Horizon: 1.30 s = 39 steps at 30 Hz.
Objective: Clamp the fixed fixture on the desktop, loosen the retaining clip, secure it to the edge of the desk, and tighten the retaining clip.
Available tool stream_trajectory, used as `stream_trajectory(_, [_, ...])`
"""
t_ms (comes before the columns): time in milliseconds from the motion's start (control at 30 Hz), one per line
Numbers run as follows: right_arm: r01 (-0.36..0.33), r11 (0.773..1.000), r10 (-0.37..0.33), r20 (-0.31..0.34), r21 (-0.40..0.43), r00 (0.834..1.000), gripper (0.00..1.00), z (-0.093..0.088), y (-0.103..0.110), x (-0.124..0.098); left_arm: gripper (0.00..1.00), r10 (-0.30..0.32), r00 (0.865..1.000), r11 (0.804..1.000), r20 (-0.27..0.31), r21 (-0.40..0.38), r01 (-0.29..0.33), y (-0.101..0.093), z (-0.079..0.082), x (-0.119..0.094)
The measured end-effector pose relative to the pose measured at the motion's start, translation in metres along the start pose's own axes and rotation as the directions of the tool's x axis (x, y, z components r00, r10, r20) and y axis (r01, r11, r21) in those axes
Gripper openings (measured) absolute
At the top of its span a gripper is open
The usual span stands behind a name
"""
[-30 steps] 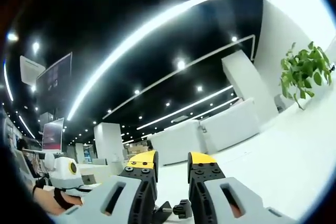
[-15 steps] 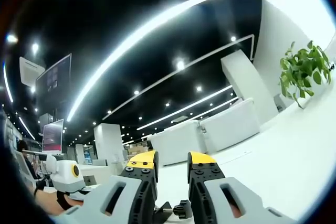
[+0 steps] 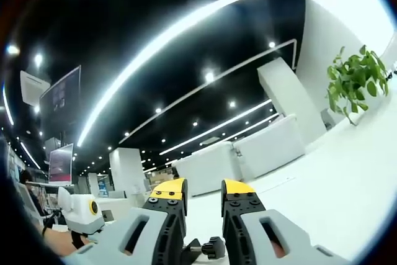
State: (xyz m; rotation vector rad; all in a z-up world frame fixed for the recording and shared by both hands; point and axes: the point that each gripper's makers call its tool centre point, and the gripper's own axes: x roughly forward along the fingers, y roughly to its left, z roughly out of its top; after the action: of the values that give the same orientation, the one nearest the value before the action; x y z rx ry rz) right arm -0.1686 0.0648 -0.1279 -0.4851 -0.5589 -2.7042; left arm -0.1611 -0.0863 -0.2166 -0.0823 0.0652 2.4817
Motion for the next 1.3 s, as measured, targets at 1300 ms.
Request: stream_trajectory(1300, [0.033, 0.999, -0.033, -0.029, 0.002, 0.999, 0.2, -0.009, -0.005, -0.006, 0.23, 0.048, 0.999, 0.998, -0.025, 0.032, -0.048, 0.024, -0.006, 0.01])
